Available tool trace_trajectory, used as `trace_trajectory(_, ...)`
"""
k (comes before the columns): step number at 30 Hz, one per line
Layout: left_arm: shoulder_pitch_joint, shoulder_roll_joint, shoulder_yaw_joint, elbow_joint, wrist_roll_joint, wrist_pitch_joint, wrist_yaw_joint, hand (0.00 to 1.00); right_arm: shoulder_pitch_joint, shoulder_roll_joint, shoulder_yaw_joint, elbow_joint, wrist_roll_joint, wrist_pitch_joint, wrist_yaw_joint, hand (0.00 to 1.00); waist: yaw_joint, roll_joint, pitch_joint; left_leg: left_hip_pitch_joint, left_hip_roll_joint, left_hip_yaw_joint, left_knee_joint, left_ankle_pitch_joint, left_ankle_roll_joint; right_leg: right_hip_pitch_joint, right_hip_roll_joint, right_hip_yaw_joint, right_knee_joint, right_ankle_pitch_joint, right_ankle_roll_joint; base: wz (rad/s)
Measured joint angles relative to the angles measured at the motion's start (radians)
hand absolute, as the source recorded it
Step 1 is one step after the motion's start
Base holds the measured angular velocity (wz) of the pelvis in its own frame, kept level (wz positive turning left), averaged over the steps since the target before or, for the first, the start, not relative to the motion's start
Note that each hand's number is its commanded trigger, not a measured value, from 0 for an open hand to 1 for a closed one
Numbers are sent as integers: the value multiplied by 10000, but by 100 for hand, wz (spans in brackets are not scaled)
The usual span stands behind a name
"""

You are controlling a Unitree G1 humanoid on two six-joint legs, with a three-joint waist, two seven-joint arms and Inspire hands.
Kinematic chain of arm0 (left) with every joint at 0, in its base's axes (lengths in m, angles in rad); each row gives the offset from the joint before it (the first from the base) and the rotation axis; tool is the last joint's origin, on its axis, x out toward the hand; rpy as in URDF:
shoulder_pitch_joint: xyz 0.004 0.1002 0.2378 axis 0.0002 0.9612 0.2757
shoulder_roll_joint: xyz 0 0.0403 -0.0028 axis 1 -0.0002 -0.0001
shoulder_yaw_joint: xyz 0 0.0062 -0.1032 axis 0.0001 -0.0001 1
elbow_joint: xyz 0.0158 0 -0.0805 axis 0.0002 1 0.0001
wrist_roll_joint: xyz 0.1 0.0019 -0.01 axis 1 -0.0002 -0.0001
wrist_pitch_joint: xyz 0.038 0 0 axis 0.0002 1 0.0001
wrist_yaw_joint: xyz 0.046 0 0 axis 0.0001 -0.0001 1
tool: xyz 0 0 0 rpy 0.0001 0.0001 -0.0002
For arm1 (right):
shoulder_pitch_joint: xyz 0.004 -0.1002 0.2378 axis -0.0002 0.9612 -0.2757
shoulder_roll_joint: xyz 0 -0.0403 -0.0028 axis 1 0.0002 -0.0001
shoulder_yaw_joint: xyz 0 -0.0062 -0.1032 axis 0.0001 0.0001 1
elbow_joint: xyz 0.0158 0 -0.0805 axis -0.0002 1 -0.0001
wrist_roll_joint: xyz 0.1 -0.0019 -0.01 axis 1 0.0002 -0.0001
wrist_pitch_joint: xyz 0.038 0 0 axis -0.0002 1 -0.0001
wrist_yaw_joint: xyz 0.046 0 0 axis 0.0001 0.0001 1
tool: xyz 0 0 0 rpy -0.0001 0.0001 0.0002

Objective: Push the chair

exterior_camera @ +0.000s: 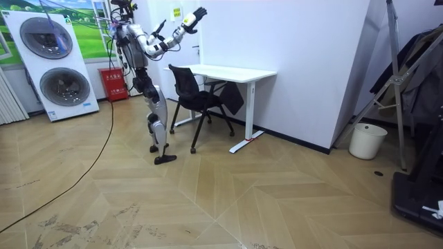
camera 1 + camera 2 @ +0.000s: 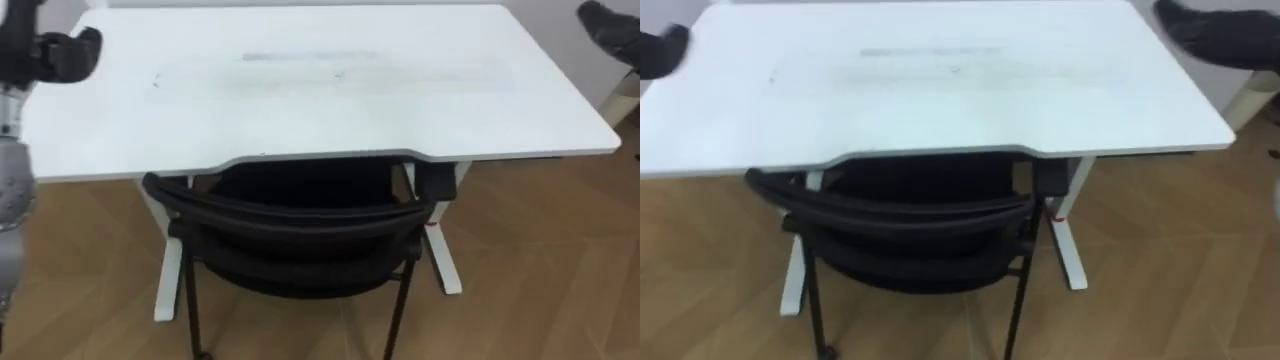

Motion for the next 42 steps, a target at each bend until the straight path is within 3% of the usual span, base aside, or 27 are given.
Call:
trace_trajectory(4, 910, -2, 945, -3, -643, 111, 167, 0, 558, -3, -1137, 29, 1077, 83, -669, 0, -133, 7, 11, 261, 98, 225, -88, -105, -79, 156, 106, 225, -160, -16, -92, -16)
trace_trajectory(9, 1848, -195, 2011, 0, -1382, 231, 1330, 0, 1592, 42, -2190, 190, 2445, 96, -2111, 0, -309, 66, 91, 543, 96, 318, -421, -174, -150, 280, 121, 308, -179, -141, -161, -5)
trace_trajectory(12, 2353, -842, 2374, -1, -2010, 218, 1953, 0, 2451, 326, -2442, 487, 3354, 26, -2645, 0, -260, 125, 114, 582, 144, 441, -420, -318, -184, 289, 148, 397, -203, -224, -178, -11)
trace_trajectory(14, 2823, -1274, 2350, 143, -2663, 235, 2329, 0, 3035, 792, -2433, 875, 4399, 41, -2796, 0, -209, 142, 122, 569, 159, 456, -414, -385, -200, 322, 172, 442, -290, -228, -182, -8)
trace_trajectory(15, 3228, -1606, 2277, 376, -3079, 247, 2541, 0, 3456, 1357, -2347, 1171, 5092, 57, -2832, 0, -181, 144, 120, 572, 172, 496, -414, -435, -223, 329, 196, 477, -357, -228, -183, -7)
trace_trajectory(16, 3425, -1792, 2223, 568, -3334, 252, 2638, 0, 3667, 1655, -2268, 1374, 5422, 64, -2827, 0, -144, 164, 119, 572, 180, 506, -415, -468, -229, 327, 206, 490, -361, -229, -183, -9)
trace_trajectory(18, 4058, -2489, 1968, 1684, -4350, 399, 2736, 0, 4283, 2736, -1951, 2722, 6841, 219, -2599, 0, -111, 198, 111, 586, 194, 558, -449, -539, -245, 291, 207, 508, -356, -274, -178, -6)
trace_trajectory(21, 4429, -3069, 1790, 3769, -5276, 570, 2695, 0, 4338, 3519, -1958, 5061, 8993, 633, -2189, 0, -170, 208, 108, 557, 207, 509, -419, -650, -264, 308, 215, 493, -344, -339, -176, 0)
trace_trajectory(24, 4625, -3247, 1359, 4987, -6045, 642, 2668, 0, 4371, 3752, -1869, 6837, 10169, 660, -1733, 0, -240, 231, 129, 552, 224, 503, -367, -735, -280, 367, 237, 485, -344, -361, -166, 0)
trace_trajectory(28, 4598, -3351, 727, 7089, -6697, 565, 2405, 0, 4339, 3827, -1288, 8956, 10353, 643, -891, 0, -247, 231, 119, 764, 205, 515, -377, -803, -292, 504, 220, 544, -349, -465, -182, -3)
trace_trajectory(30, 4586, -3509, 322, 8579, -7087, 585, 1857, 0, 4385, 4014, -829, 10237, 10271, 727, -310, 0, -270, 235, 96, 937, 197, 509, -383, -879, -316, 656, 201, 573, -336, -629, -189, -2)
trace_trajectory(33, 4513, -3796, 268, 10191, -7222, 765, 1120, 0, 4232, 4327, -771, 11738, 10132, 841, 298, 0, -384, 193, 55, 994, 199, 524, -362, -891, -323, 654, 194, 548, -311, -661, -198, 0)
trace_trajectory(36, 4494, -3980, 291, 11112, -7534, 1001, 455, 0, 4077, 4460, -586, 12581, 10138, 1102, 839, 0, -353, 181, 57, 1024, 205, 621, -380, -900, -324, 653, 193, 577, -264, -661, -198, -6)
trace_trajectory(42, 4254, -3965, -4, 12192, -7614, 1480, -375, 0, 3499, 4467, 409, 13186, 9578, 1575, 1850, 0, -456, 192, 71, 1089, 236, 743, -303, -1010, -337, 644, 212, 738, -164, -744, -206, -7)
